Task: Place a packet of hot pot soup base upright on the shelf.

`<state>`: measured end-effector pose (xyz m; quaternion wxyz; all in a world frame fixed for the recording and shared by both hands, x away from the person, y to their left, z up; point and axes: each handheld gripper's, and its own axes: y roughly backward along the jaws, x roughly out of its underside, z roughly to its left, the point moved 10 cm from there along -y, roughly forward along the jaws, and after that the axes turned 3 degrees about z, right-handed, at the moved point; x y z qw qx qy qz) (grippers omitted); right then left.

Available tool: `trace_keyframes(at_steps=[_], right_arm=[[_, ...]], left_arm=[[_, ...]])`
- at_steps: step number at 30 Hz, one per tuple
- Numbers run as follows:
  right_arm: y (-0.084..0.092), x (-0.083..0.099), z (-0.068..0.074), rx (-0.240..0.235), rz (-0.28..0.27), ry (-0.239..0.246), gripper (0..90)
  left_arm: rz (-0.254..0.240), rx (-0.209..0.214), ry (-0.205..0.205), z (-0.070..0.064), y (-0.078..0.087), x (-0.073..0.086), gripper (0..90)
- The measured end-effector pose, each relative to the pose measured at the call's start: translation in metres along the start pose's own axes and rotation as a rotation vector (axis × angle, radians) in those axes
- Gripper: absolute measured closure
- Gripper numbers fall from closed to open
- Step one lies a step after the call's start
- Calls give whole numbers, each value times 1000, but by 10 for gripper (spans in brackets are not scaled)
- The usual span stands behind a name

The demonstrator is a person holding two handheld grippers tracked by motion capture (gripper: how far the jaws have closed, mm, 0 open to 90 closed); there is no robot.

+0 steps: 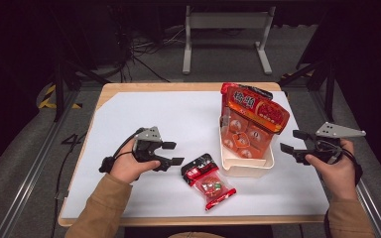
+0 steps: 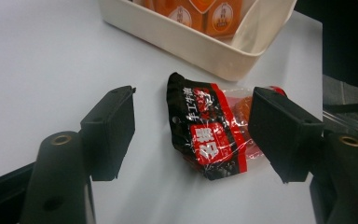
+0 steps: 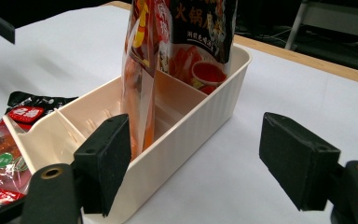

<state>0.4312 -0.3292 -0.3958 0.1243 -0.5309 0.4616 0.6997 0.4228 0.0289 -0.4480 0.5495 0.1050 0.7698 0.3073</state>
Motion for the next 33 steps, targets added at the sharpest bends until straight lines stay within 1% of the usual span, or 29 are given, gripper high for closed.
trace_keyframes(at_steps=[3,5,6,8,10,12,14,18,20,23,26,28,33], right_arm=[[0,-1,0,-1,-4,-1,258],[0,-1,1,-5,-6,-4,257],[0,-1,1,-5,-6,-4,257],[-1,0,0,-8,-5,-7,255],[-2,1,0,-8,-2,-11,255],[-4,2,0,-10,-1,-12,254],[-4,2,0,-12,-2,-14,255],[-4,1,0,-13,-4,-16,253],[-4,2,0,-17,-3,-18,253],[-5,2,0,-16,0,-17,252],[-8,4,0,-21,5,-22,248],[-8,4,0,-21,6,-23,246],[-9,5,0,-20,10,-24,243]], left_arm=[[22,7,5,-1,-8,4,344],[19,-2,5,0,-11,7,345],[21,-8,-7,1,-13,8,345],[24,1,6,0,-15,11,353],[24,4,7,0,-18,12,360],[44,16,20,-3,-22,15,373],[62,16,27,-3,-25,19,377],[87,22,47,-4,-32,24,385],[96,23,62,-4,-34,26,404],[109,24,64,-4,-37,29,413],[128,28,77,-4,-41,34,416],[147,29,77,-3,-43,37,417],[163,33,82,-4,-48,41,417]])
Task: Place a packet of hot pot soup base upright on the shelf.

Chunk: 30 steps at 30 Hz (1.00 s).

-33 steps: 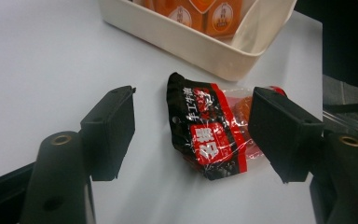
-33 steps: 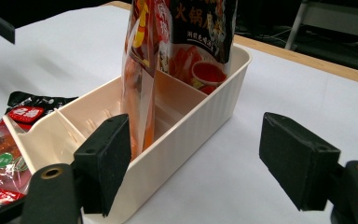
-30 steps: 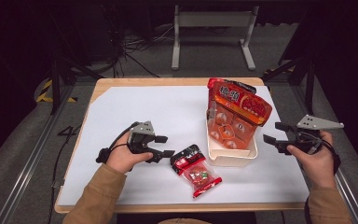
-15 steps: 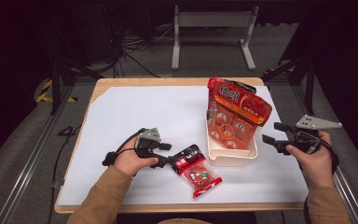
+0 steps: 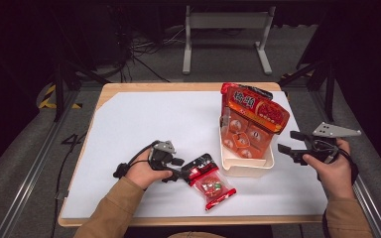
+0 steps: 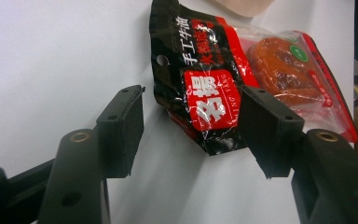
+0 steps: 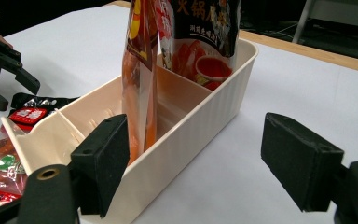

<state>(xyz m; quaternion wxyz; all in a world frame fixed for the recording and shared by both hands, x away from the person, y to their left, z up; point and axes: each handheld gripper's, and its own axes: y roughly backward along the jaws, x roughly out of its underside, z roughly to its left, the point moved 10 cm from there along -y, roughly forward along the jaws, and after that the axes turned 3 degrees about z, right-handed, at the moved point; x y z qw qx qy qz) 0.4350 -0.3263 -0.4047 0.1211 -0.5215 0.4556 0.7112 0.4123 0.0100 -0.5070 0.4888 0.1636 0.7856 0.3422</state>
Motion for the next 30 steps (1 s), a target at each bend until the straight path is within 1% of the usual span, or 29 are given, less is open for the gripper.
trace_keyframes(at_steps=[1,4,5,8,9,11,13,17,19,20,22,25,26,28,29,30], right_arm=[[0,0,0,0,1,0,243],[-1,0,0,-1,2,-2,240],[-1,1,0,-2,2,0,240],[-1,1,0,2,6,0,240],[-1,1,0,2,5,2,240],[-1,1,0,4,7,3,240],[-2,2,0,5,10,4,240],[-2,2,0,5,11,7,240],[-2,1,0,5,9,5,240],[-2,1,0,7,8,6,240],[-2,1,-1,8,7,6,240],[-1,1,-1,7,6,3,240],[-1,1,-1,7,5,3,240],[-1,1,-1,8,6,5,241],[-1,1,-1,8,6,5,241],[-2,1,-1,7,6,4,240]], left_arm=[[8,1,2,0,-1,1,418],[13,3,-2,0,-3,2,420],[23,13,-1,-2,-4,3,420],[37,19,3,-3,-6,4,425],[46,24,12,-4,-6,6,422],[43,33,15,-4,-7,5,423],[47,41,21,-5,-6,6,444],[26,47,9,-7,-6,2,503],[15,52,4,-8,-7,0,528],[9,57,8,-9,-8,-2,546],[13,56,8,-10,-11,-3,579],[13,59,20,-11,-13,-3,643],[8,61,34,-11,-14,-5,659],[0,61,49,-10,-16,-5,676],[0,61,49,-10,-16,-5,685],[0,58,66,-9,-17,-5,685]])
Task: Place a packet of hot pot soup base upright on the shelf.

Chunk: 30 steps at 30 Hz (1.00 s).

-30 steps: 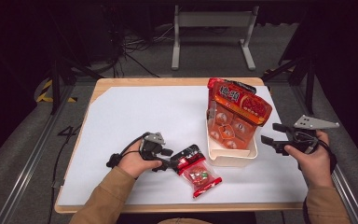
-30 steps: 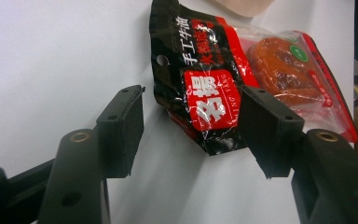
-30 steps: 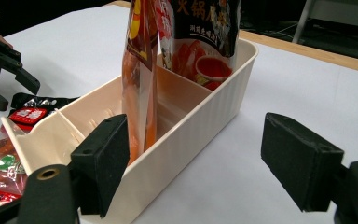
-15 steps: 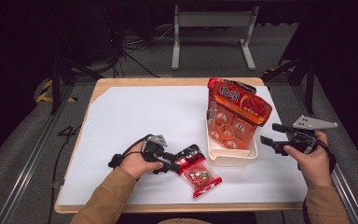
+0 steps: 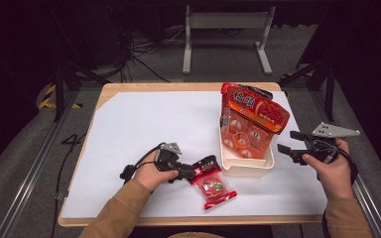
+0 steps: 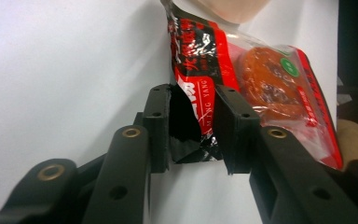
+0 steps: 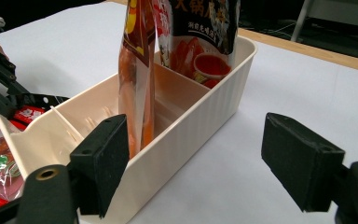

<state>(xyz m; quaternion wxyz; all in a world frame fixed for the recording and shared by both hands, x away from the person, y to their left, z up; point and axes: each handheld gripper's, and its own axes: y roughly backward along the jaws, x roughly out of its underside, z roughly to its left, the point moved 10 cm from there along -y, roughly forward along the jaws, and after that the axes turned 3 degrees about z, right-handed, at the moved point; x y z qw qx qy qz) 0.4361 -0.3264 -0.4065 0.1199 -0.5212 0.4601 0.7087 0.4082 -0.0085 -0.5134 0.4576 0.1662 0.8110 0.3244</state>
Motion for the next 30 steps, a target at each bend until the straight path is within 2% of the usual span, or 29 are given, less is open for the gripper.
trace_keyframes(at_steps=[2,6,10,13,15,20,24,30], right_arm=[[-1,0,1,-4,0,0,240],[-1,0,0,-4,0,-1,240],[-1,1,0,-5,1,-1,240],[-2,1,0,-5,5,1,240],[-2,1,1,-6,4,3,239],[-2,1,0,-7,3,-1,240],[-1,1,0,-4,1,-2,240],[0,1,-1,-3,-1,-7,240]], left_arm=[[0,-9,19,2,-2,0,682],[-16,-24,27,3,-5,-2,673],[-27,-41,29,3,-7,-4,718],[-38,-74,32,7,-7,-3,818],[-48,-70,48,8,-6,-3,861],[-75,-60,54,4,0,-8,892],[-93,-28,58,-1,9,-12,897],[-118,-38,20,-8,24,-20,899]])
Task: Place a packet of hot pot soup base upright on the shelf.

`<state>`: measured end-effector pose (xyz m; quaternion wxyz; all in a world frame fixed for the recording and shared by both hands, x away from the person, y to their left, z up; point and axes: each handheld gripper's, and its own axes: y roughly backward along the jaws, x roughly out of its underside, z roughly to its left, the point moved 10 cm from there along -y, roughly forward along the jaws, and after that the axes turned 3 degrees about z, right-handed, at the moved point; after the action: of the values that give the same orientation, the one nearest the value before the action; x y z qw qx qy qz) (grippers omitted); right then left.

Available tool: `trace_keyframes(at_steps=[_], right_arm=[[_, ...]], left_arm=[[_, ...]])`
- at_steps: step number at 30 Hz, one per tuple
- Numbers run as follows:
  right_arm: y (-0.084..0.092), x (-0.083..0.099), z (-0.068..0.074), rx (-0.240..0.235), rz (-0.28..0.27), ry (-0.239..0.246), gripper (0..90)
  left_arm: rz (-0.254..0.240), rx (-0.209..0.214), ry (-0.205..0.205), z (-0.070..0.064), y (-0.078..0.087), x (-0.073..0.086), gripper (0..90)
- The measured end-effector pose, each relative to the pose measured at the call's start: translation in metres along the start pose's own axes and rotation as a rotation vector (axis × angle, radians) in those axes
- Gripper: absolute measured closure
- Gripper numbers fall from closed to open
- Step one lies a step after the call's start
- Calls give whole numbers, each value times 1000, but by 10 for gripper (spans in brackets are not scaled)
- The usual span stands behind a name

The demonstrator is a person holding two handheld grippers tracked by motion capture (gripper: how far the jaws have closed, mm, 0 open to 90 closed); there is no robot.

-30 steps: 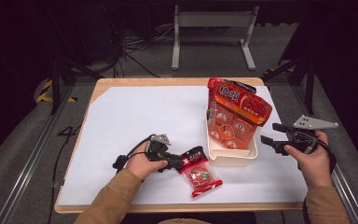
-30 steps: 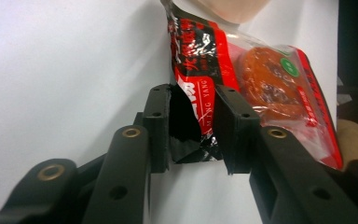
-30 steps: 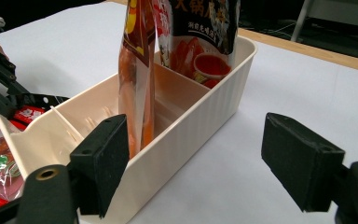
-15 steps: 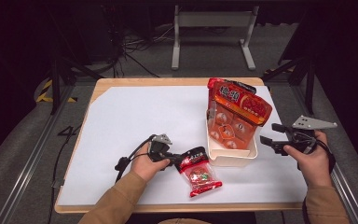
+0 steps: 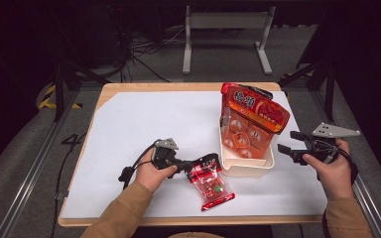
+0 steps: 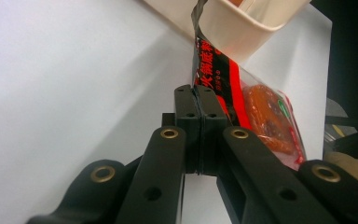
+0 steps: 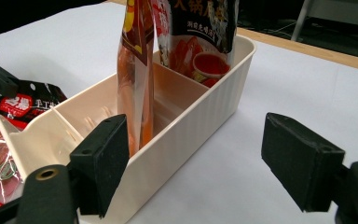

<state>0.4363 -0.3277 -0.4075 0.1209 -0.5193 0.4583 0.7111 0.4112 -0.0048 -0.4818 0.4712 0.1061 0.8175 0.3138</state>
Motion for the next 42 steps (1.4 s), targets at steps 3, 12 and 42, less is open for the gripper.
trace_keyframes(at_steps=[3,12,42], right_arm=[[0,0,0,1,-3,-2,243],[1,-1,-1,-1,-9,-9,253],[0,2,-5,-3,-10,-30,255]], left_arm=[[-27,6,-20,-6,9,-7,899],[-64,-8,-149,-25,31,-23,900],[-187,-48,-327,-41,91,-56,900]])
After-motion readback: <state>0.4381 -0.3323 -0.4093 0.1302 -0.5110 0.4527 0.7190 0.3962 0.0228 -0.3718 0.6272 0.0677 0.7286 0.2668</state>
